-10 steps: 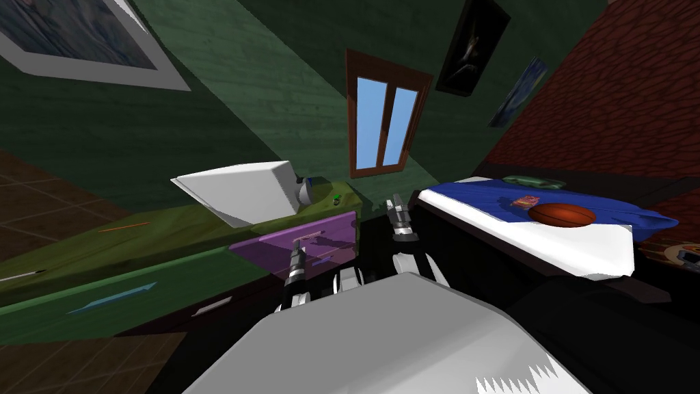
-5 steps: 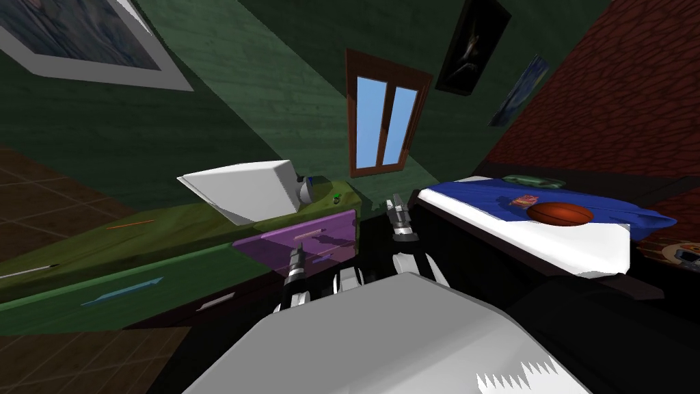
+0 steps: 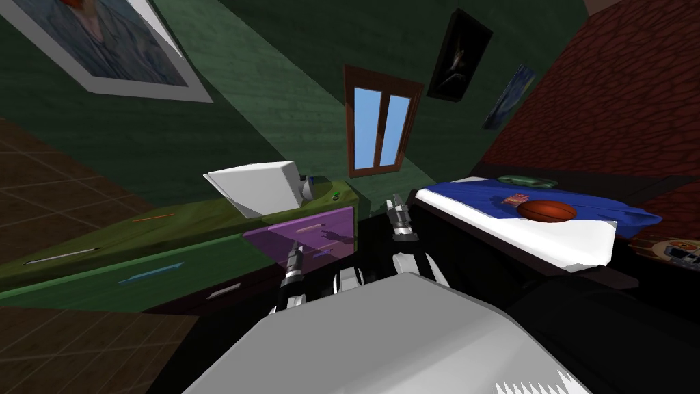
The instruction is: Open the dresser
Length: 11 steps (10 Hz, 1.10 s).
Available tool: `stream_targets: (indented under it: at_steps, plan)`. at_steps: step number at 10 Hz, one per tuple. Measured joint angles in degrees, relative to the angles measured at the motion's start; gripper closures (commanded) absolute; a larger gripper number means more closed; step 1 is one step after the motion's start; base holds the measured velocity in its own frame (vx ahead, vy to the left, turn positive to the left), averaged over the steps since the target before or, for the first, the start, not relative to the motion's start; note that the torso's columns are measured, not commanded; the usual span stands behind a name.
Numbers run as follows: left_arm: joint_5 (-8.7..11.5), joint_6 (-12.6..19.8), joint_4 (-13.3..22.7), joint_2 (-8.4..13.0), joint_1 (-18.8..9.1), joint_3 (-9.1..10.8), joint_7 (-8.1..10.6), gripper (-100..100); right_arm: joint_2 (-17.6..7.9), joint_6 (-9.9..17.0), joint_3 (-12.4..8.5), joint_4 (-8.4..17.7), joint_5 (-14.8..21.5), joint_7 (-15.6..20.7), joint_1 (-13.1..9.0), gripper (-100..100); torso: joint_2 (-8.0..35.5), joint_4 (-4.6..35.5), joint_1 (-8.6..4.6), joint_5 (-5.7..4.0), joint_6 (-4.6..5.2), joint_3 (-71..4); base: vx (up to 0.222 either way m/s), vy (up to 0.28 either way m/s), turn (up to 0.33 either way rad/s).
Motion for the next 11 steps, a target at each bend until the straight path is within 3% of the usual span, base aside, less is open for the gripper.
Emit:
stream_targets:
  at_steps: [5, 7, 11]
  plan:
    - [-0.01, 0.85, -0.04, 5.90, -0.13, 0.01, -0.08, -100, 0.00, 0.00, 0.00, 0.00, 0.00, 0.00, 0.00, 0, 0.38, 0.11, -0.10, -0.03, 0.01, 0.25, 0.037, 0.002, -0.002]
    - [0.18, 2.55, -0.48, 6.46, -0.97, 0.33, 0.00, -100, 0.00, 0.00, 0.00, 0.00, 0.00, 0.00, 0.01, 0, 0.11, 0.04, 0.00, 0.00, 0.01, 0.08, 0.141, 0.016, -0.009]
    - [0.28, 4.09, -1.54, 1.51, -1.61, 0.56, -0.15, -100, 0.00, 0.00, 0.00, 0.00, 0.00, 0.00, -0.01, 0, 0.68, 0.20, -0.06, -0.02, 0.01, 0.44, 0.046, -0.006, 0.000]
